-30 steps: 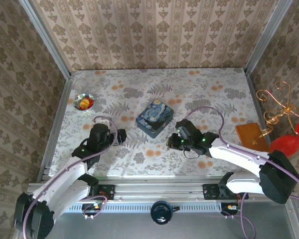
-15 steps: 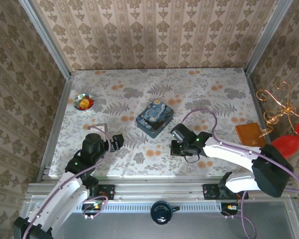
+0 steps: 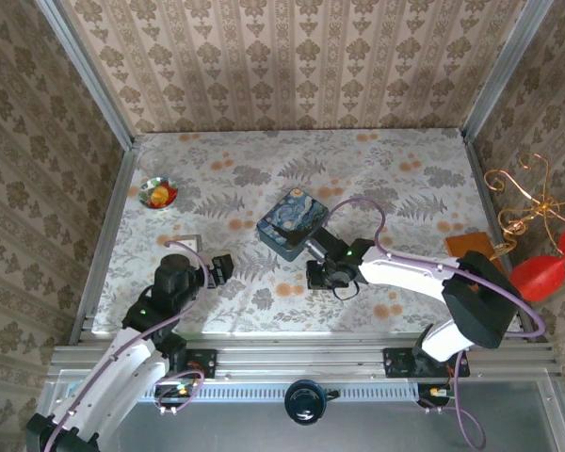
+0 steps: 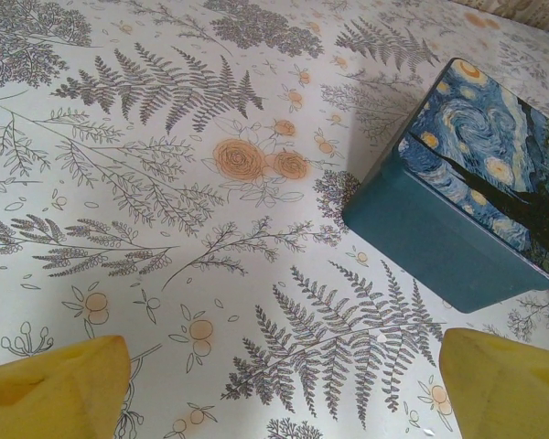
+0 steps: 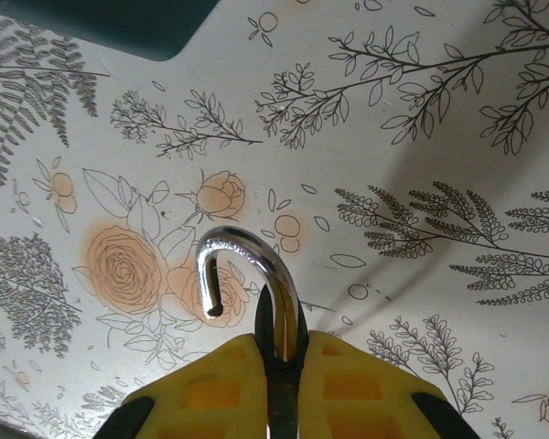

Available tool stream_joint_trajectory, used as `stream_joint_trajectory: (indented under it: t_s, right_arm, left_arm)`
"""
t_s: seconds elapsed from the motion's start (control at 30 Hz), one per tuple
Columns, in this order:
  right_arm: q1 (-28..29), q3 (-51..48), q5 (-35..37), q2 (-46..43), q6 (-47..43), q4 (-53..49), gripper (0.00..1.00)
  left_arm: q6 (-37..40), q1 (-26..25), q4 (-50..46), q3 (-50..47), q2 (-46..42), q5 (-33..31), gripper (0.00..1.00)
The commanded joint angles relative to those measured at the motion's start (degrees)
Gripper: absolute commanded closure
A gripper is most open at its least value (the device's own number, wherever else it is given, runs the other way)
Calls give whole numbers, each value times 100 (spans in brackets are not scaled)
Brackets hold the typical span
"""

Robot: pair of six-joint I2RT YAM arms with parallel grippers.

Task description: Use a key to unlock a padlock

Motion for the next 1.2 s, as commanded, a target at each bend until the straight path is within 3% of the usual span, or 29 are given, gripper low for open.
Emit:
stream_joint_trajectory:
  t_s: [0.0,0.3,0.53,0.7,0.97,1.0,1.17]
  right_arm:
    - [24,200,-26,132,-204,-332,86]
    - [16,328,71,204,-355,-469,76]
    - [15,402,193,61,-514,-736,60]
    - [11,461,402,-234,-620,-940,55]
    - [6,750,1500,-1205,-1366,-1533,45]
    - [3,782,1604,-1276,-1487,-1533,42]
    - [-18,822,2614,-1648,-2044,-1343,27]
  left_arm:
    - [83,44,-73,-63,-111,-54,11]
    - [103,36,-7,-89,-120,-47,9]
    - [109,36,10,-98,-119,-51,8]
    - [121,36,15,-107,-121,-39,8]
    - [-62,41,59,-107,-90,-276,6]
    - [-136,39,88,-114,-91,-368,1]
    - [-280,41,328,52,-75,-815,0]
